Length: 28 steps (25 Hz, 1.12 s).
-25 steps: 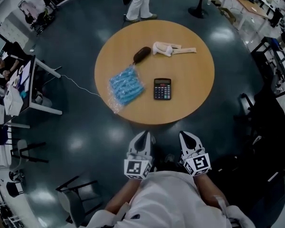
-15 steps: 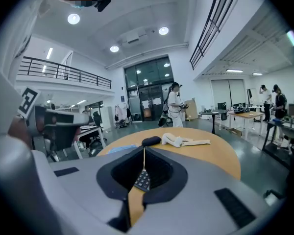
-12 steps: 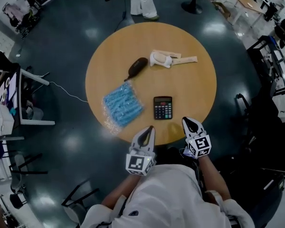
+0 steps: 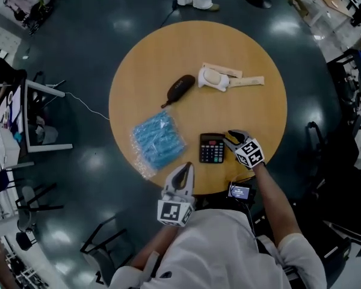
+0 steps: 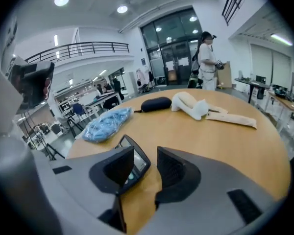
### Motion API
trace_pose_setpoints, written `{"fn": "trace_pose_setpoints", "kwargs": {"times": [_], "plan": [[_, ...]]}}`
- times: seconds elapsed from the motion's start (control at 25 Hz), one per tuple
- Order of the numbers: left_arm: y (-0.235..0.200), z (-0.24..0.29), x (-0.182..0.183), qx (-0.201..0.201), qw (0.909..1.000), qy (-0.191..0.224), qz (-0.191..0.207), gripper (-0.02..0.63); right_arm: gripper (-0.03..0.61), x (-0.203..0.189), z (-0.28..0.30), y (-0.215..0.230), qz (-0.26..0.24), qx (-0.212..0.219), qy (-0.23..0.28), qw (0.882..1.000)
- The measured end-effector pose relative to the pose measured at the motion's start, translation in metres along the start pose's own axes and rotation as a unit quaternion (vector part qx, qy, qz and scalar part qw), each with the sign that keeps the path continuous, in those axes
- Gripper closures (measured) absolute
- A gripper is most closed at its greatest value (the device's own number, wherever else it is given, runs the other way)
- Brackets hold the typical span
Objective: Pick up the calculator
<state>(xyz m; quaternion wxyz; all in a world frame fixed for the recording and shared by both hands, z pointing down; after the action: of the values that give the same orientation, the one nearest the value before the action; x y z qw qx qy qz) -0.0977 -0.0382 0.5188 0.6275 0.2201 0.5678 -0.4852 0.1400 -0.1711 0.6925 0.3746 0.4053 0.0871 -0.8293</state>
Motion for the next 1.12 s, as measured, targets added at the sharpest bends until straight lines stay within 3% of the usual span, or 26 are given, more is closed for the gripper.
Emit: {"fn": "trace_pose_setpoints", "kwargs": {"times": [0.16,0.28,0.44,0.6,0.72,0.88,1.0,1.12], "plan": [[-0.011,0.006,-0.003,0.022,0.9996,-0.012,-0.008,0.607,0.437,-0.010,0.038,0.013,-0.009,0.075,-0.052,0.996],[-0.015,0.007,-0.006,0.035,0.9990,-0.022,-0.017,0.607,0.437,-0.011,0.052,0.016,0.006,0.115,-0.057,0.992],[-0.015,0.005,-0.010,0.035,0.9987,-0.029,-0.021,0.607,0.484,-0.012,0.055,0.017,0.032,0.144,-0.049,0.988],[-0.012,0.007,-0.012,0.035,0.9987,-0.028,-0.024,0.607,0.506,-0.014,0.041,0.014,0.036,0.138,-0.045,0.989],[-0.009,0.011,-0.010,0.024,0.9993,-0.018,-0.019,0.607,0.520,-0.015,0.020,0.013,0.054,0.101,-0.024,0.993],[-0.002,0.017,-0.007,0.007,0.9999,-0.009,-0.008,0.607,0.529,-0.016,-0.023,0.012,0.082,0.015,0.005,0.997],[0.004,0.020,-0.002,0.000,1.0000,-0.004,-0.002,0.607,0.532,-0.020,-0.061,0.005,0.106,-0.061,0.030,0.992],[0.012,0.021,0.005,-0.017,0.9998,0.006,0.006,0.607,0.535,-0.024,-0.108,-0.002,0.118,-0.149,0.056,0.980]]}}
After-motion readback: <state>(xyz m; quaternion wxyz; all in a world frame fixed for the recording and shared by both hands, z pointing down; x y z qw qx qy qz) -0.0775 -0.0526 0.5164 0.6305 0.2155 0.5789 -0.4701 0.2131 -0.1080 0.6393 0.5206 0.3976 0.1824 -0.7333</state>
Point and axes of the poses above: the fingertips, and each gripper's own axes: z forward along the fingers, y to its right, x out of its top, the point moved 8 cm from there along -z, backward along the fingers, and after that the axes turned 4 degrees about -x, right-handed, at the moved point
